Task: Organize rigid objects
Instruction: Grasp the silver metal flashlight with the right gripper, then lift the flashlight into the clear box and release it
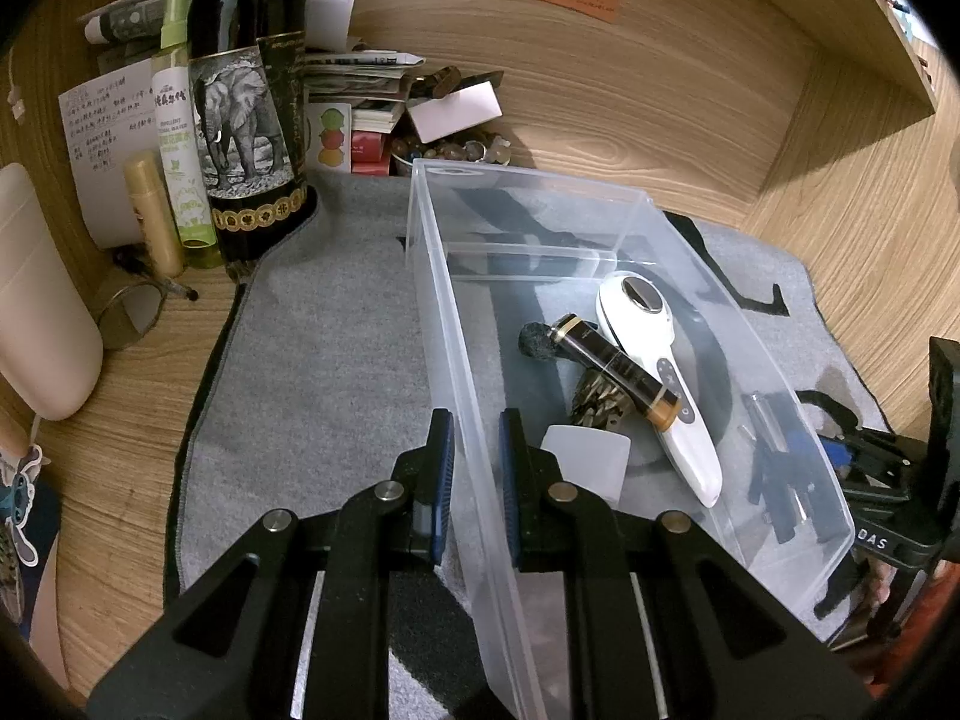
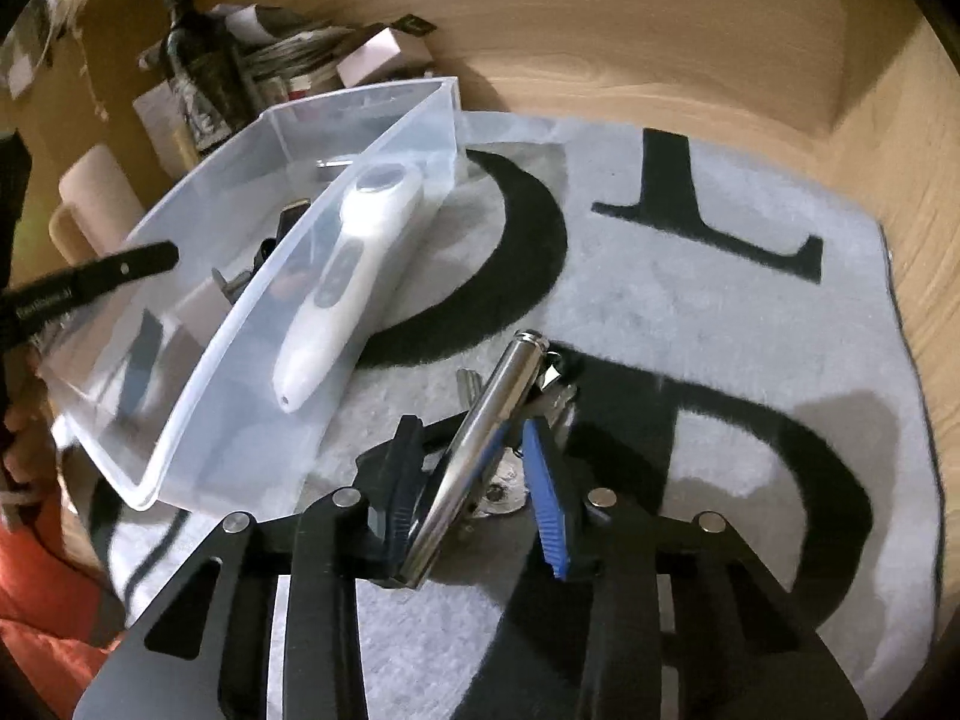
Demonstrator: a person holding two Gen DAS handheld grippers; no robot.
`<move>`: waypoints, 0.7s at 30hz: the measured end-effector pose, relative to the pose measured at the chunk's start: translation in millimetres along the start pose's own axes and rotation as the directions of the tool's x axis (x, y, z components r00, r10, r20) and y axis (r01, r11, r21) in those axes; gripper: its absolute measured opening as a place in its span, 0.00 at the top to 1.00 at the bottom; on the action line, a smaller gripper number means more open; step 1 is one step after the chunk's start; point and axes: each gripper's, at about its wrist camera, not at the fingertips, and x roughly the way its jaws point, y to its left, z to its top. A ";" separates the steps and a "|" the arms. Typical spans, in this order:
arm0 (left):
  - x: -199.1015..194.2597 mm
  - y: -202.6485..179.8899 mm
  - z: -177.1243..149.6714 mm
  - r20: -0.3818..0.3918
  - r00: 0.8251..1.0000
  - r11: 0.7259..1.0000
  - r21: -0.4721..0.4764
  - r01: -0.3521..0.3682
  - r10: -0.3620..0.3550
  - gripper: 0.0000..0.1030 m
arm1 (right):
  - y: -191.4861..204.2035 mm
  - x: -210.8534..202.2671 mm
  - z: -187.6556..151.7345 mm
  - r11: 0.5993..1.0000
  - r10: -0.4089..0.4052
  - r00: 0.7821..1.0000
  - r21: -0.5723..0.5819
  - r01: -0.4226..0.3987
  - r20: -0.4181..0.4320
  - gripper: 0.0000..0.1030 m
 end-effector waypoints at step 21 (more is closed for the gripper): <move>1.7 -1.8 1.1 -0.012 1.000 1.000 -0.006 -0.011 0.011 0.87 | -21.1 -38.2 23.7 0.998 -0.064 0.980 0.003 0.064 0.186 0.86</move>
